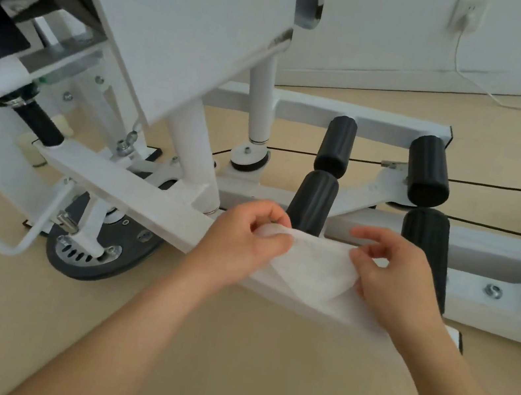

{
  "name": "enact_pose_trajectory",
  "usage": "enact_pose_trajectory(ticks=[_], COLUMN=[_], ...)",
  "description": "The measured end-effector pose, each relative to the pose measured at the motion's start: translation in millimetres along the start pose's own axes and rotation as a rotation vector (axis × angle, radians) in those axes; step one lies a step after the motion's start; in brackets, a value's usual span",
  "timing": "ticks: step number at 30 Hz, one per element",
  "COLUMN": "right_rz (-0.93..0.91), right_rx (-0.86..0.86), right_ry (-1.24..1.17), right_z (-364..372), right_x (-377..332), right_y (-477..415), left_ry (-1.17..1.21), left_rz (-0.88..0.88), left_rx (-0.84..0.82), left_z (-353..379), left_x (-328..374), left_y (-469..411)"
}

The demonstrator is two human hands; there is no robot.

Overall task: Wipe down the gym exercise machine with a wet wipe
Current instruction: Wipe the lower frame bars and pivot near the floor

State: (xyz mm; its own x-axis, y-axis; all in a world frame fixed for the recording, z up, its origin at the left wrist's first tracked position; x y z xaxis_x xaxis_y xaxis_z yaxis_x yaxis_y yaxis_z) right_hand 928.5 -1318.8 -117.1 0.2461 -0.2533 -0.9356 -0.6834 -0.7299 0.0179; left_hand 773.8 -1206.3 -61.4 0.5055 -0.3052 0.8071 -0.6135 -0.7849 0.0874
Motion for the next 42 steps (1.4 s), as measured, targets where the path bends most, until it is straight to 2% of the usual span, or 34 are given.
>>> enact_pose_trajectory(ticks=[2,5,6,7,9,11,13,17,18,20,22,24,26,29,32,35,36,38,40,42], right_rz=[0.023,0.044,0.042,0.038,0.026,0.01,-0.009,-0.074,-0.066,-0.115,-0.158,-0.136,-0.154,-0.286,-0.376,-0.506,-0.552,-0.583,-0.581,-0.587], right_rx=[0.048,0.118,0.117,0.106,0.077,0.046,0.014,-0.211,-0.227,-0.145,-0.03,0.019,0.005,-0.062,0.043,0.232,0.214,0.053,-0.066,-0.102], right_ry=[0.013,-0.01,-0.014,-0.011,0.012,0.059,0.125,0.356,0.34,0.347,0.365,0.279,0.269,0.417,0.341,0.322,0.325,0.347,0.436,0.618], right_z=[2,9,11,12,11,11,12,16,16,18,19,18,20,27,26,20,22,38,59,66], right_x=[3,5,4,3,2,3,4,2,1,4,9,12,15,19,20,13,7,-2,-2,8], right_y=[-1,0,0,0,-1,-1,-3,-13,-16,-18,-18,-19,-17,-10,-6,8,17,34,49,55], left_ry=[-0.244,-0.653,-0.7,-0.746,-0.903,-1.018,-0.972,-0.944,-0.945,-0.955,-0.968,-0.966,-0.967,-1.007,-1.071,-0.869,-0.745,-0.443,-0.327,-0.255], left_rz=[0.048,0.214,0.272,0.285,0.204,0.11,0.021,-0.082,-0.096,-0.099,-0.046,0.045,0.134,0.205,0.326,0.441,0.433,0.434,0.442,0.463], left_rx=[0.038,0.345,0.355,0.281,0.08,-0.003,-0.03,-0.076,-0.1,-0.164,-0.215,-0.256,-0.261,-0.233,-0.206,-0.315,-0.366,-0.333,-0.239,-0.147], left_z=[0,5,12,22,47,62,69,82,84,82,74,65,57,45,39,41,39,30,20,12], left_x=[-1,-6,-7,-7,-11,-12,-6,4,8,13,10,1,-11,-24,-24,-33,-35,-35,-43,-46], left_y=[-11,-13,-10,-7,-11,-26,-50,-105,-116,-128,-121,-92,-55,-8,23,43,44,43,43,44])
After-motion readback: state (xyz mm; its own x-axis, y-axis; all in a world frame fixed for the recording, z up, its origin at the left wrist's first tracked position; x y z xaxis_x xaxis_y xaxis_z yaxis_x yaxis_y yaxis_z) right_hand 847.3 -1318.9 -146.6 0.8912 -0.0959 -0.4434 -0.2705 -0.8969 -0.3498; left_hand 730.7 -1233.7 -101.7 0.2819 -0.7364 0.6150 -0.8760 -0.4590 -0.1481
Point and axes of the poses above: each hand's wrist, its own y-axis away from the middle knuckle, its own z-axis out of the palm, x = y × z, the point moved 1 cm from there along -y, towards the middle knuckle, and after that the axes turned 1 degree about -x, right-handed, at the moved point
